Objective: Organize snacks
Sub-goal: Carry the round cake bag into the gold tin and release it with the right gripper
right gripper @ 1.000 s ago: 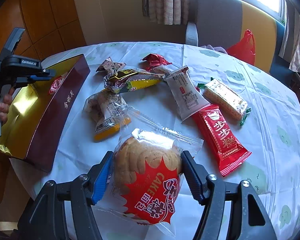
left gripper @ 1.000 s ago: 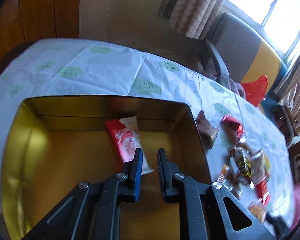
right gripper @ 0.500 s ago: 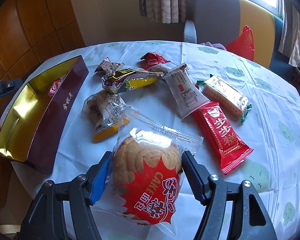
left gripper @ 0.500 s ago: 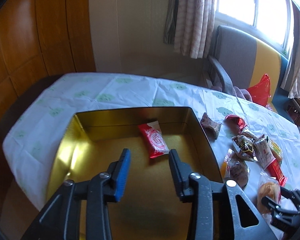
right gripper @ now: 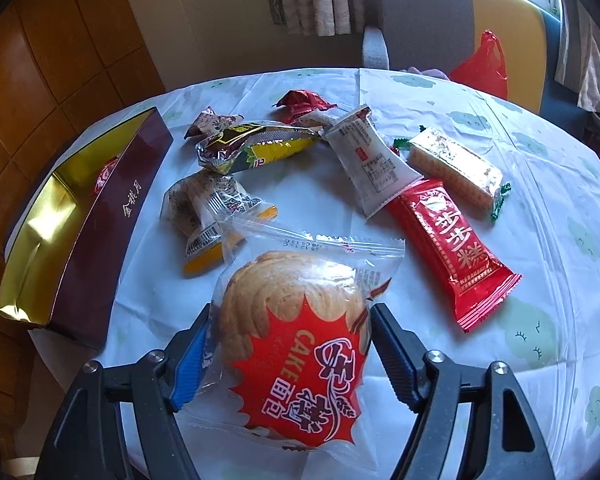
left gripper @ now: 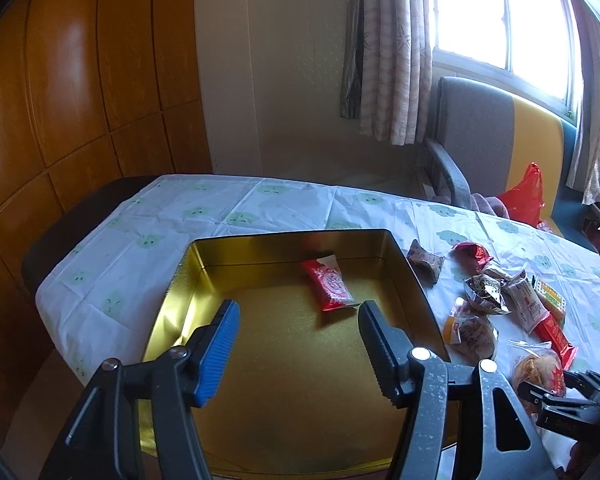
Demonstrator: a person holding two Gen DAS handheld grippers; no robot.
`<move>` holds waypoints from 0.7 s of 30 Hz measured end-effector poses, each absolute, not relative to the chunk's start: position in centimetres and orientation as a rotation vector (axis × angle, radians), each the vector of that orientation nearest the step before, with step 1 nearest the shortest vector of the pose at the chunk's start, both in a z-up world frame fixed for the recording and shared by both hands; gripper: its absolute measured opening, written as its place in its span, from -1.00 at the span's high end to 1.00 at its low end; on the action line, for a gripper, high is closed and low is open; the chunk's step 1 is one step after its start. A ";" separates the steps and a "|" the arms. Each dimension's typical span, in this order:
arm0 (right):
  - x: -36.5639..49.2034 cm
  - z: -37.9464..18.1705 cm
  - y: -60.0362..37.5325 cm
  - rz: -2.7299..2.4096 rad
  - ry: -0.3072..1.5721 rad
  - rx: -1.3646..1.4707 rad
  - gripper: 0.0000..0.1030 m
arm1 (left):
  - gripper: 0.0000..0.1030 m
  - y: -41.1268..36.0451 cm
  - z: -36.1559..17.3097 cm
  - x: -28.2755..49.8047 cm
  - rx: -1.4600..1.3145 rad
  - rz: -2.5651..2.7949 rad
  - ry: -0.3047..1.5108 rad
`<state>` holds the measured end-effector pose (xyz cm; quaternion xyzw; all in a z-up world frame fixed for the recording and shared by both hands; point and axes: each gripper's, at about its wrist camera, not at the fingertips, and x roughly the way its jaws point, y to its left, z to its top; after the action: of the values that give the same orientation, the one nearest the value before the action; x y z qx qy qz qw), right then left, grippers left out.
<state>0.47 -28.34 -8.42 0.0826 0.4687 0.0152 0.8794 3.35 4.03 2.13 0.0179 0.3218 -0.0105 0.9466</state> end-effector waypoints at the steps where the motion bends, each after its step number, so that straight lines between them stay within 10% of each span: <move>1: 0.5 -8.5 -28.3 0.031 0.978 0.168 -0.44 | -0.23 4.1 2.1 3.2 0.041 -0.017 0.652; 21: -0.2 -4.4 -24.3 0.143 0.917 0.123 -0.38 | -0.36 7.2 1.7 1.5 0.064 0.123 0.606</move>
<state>-0.19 -24.27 -4.41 0.0592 0.4418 0.0690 0.8925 1.45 7.20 1.75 0.0314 0.2982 0.0604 0.9521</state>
